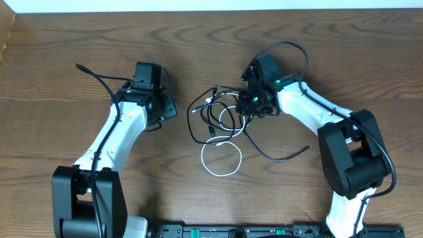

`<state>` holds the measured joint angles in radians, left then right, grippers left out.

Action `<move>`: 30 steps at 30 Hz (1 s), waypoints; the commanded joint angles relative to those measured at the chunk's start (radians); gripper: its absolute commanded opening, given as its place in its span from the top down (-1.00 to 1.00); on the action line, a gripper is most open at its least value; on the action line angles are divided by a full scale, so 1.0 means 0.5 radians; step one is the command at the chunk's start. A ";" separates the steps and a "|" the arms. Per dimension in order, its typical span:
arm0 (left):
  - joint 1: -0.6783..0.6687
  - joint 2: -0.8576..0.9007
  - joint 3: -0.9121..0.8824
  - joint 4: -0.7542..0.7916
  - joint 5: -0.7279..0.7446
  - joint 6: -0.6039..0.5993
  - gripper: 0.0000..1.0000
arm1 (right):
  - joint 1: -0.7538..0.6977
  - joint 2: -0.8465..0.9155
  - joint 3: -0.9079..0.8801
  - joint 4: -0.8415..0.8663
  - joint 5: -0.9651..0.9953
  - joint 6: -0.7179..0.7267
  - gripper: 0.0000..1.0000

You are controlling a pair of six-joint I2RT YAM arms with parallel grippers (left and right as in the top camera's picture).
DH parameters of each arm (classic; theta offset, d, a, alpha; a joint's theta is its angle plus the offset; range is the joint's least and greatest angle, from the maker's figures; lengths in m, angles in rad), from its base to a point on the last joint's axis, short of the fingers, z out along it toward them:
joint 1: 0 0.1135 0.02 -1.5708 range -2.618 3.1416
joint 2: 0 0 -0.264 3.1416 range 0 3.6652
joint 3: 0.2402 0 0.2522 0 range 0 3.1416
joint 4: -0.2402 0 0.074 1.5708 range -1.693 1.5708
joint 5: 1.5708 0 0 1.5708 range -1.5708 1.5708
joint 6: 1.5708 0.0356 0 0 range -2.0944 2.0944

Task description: Untangle cables

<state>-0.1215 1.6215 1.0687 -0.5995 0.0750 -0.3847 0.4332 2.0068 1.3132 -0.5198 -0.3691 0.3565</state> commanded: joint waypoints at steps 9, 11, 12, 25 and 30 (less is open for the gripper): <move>-0.003 0.016 0.031 -0.011 -0.032 0.019 0.12 | 0.000 -0.018 -0.015 0.177 -0.257 0.011 0.21; -0.003 0.016 0.031 -0.011 -0.032 0.019 0.12 | -0.032 -0.026 -0.015 0.230 -0.352 0.033 0.01; -0.003 0.016 0.031 -0.011 -0.032 0.019 0.12 | -0.050 -0.027 -0.015 0.240 -0.317 0.076 -0.05; -0.003 0.016 0.031 -0.013 -0.032 0.019 0.12 | -0.065 -0.021 -0.111 0.220 0.249 0.312 0.32; -0.003 0.017 0.031 -0.026 -0.032 0.020 0.12 | -0.024 -0.021 -0.148 0.239 0.230 0.326 0.44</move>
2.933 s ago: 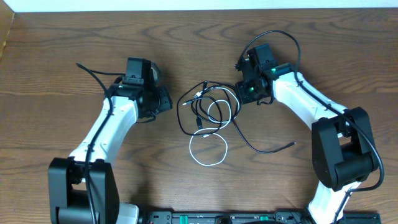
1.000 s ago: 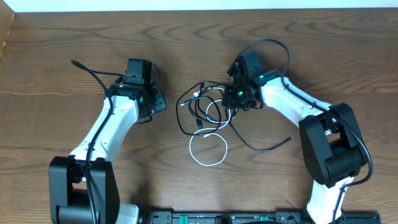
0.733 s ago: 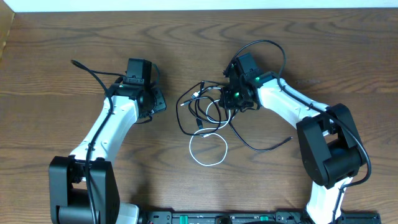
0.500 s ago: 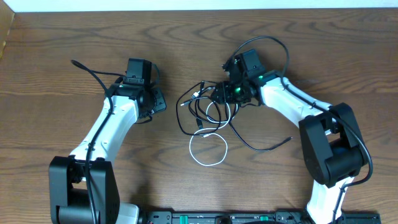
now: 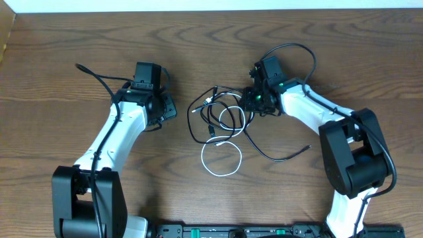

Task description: Untangle cables

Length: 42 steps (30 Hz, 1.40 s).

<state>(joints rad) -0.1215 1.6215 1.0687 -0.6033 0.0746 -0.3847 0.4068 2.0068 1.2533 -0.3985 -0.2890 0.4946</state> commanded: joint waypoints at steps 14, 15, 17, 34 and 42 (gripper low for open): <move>-0.003 0.017 0.031 -0.027 -0.032 0.020 0.12 | 0.103 -0.021 -0.028 -0.152 -0.132 0.042 0.61; -0.003 0.017 0.031 -0.027 -0.032 0.020 0.12 | 0.105 -0.021 -0.028 -0.164 -0.104 0.042 0.64; -0.003 0.017 0.031 -0.027 -0.032 0.020 0.12 | 0.108 -0.021 -0.029 -0.176 -0.057 0.042 0.70; 0.145 -0.106 0.035 0.036 0.361 0.169 0.12 | -0.113 -0.526 0.075 -0.113 -0.920 -0.446 0.98; 0.330 -0.177 0.035 0.377 1.703 0.367 -0.07 | -0.169 -1.010 0.075 0.208 -1.278 -0.446 0.98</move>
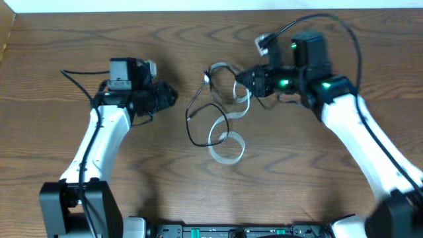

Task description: Untangle cables

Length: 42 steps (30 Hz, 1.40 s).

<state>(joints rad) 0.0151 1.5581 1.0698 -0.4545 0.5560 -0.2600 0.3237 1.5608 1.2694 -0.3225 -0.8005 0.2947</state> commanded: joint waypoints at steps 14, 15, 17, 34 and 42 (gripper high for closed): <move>0.121 -0.050 0.028 0.278 1.208 0.169 -0.13 | -0.008 -0.298 0.041 0.082 -0.260 -0.090 0.98; 0.121 -0.050 0.028 0.278 1.209 0.169 -0.09 | -0.008 -0.298 0.041 0.083 -0.260 -0.090 0.98; 0.114 -0.050 0.028 0.278 1.218 0.185 -0.02 | -0.008 -0.298 0.041 0.082 -0.260 -0.089 0.98; -0.210 -0.045 0.028 -0.124 0.266 0.376 0.16 | -0.061 -0.292 0.037 -0.559 0.331 -0.060 0.98; -0.504 -0.040 0.028 -0.130 -0.404 0.216 0.15 | -0.057 -0.203 -0.068 -0.661 0.491 0.016 0.83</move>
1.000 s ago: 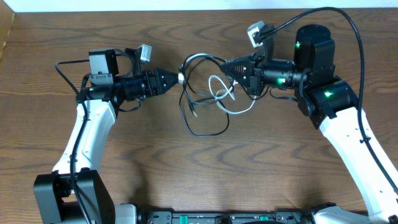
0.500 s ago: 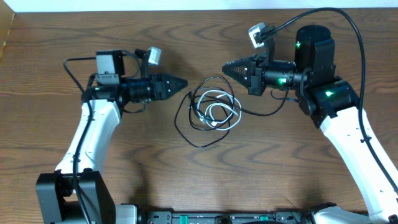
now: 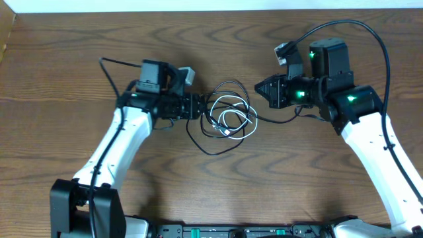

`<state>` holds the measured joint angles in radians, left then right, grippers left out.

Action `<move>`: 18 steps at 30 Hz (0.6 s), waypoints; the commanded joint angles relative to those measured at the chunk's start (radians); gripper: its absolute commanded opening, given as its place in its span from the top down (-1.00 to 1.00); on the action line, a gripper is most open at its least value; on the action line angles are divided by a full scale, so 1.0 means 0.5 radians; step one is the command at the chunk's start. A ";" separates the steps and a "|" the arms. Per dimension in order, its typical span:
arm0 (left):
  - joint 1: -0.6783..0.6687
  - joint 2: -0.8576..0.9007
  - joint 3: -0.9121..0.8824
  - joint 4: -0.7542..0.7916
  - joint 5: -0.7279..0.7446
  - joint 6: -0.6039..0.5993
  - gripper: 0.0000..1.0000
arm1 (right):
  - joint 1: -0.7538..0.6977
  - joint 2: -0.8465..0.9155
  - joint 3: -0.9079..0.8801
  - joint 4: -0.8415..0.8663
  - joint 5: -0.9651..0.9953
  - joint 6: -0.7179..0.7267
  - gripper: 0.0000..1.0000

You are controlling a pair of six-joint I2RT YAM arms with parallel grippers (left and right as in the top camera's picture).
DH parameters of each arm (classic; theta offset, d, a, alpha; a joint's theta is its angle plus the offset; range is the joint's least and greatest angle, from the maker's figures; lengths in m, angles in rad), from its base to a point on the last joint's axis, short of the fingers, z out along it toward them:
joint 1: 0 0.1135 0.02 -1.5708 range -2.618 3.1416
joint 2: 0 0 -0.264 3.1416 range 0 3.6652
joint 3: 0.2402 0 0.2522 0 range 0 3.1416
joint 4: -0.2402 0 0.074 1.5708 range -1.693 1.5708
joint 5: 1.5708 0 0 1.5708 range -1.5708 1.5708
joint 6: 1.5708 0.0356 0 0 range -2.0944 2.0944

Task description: Untangle cables

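A tangle of black and white cables (image 3: 229, 116) lies mid-table between my arms. The white cable (image 3: 232, 120) is bunched in small loops inside the black loops. My left gripper (image 3: 200, 106) reaches in from the left. Its fingers stand slightly apart at the tangle's left edge, against the black loops. My right gripper (image 3: 258, 88) hangs just right of the tangle, its fingers drawn to a point with no cable seen between them. One black strand (image 3: 274, 121) runs from the tangle to the right, passing under the right gripper.
The wooden table (image 3: 79, 39) carries nothing else near the cables. A white strip runs along the far edge. The arms' own black leads arc above each wrist, and a dark rail with the arm bases lies along the near edge.
My left gripper has moved right, up to the tangle's left edge. My right gripper has drawn back to the right. The white cable is no longer raised at it and now sits bunched inside the tangle.
At first my right gripper was down at the tangle's right side and my left gripper rested apart on the left. Later the right gripper held cable loops raised and stretched. Now the bundle is compact between both grippers, with the left at its edge.
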<state>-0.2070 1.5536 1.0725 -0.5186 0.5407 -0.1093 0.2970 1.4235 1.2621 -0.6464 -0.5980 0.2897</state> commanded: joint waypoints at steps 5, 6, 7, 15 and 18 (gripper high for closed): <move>-0.172 0.031 0.023 0.013 -0.426 -0.192 0.14 | -0.003 0.224 -0.108 -0.024 0.085 0.027 0.63; -0.191 0.047 0.023 0.013 -0.426 -0.192 0.12 | -0.003 0.270 -0.116 -0.024 0.085 0.045 0.62; -0.214 0.065 0.023 0.014 -0.426 -0.192 0.03 | -0.003 0.309 -0.122 -0.024 0.085 0.064 0.60; -0.268 0.140 0.023 0.054 -0.504 -0.189 -0.25 | 0.014 0.622 -0.124 -0.031 0.076 -0.350 0.10; -0.268 0.148 0.023 0.074 -0.570 -0.190 -0.25 | 0.052 0.731 -0.124 -0.031 0.072 -0.588 -0.04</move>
<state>-0.3424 1.6169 1.0725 -0.4866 0.3069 -0.2024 0.3035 1.7508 1.2018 -0.6613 -0.5533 0.1543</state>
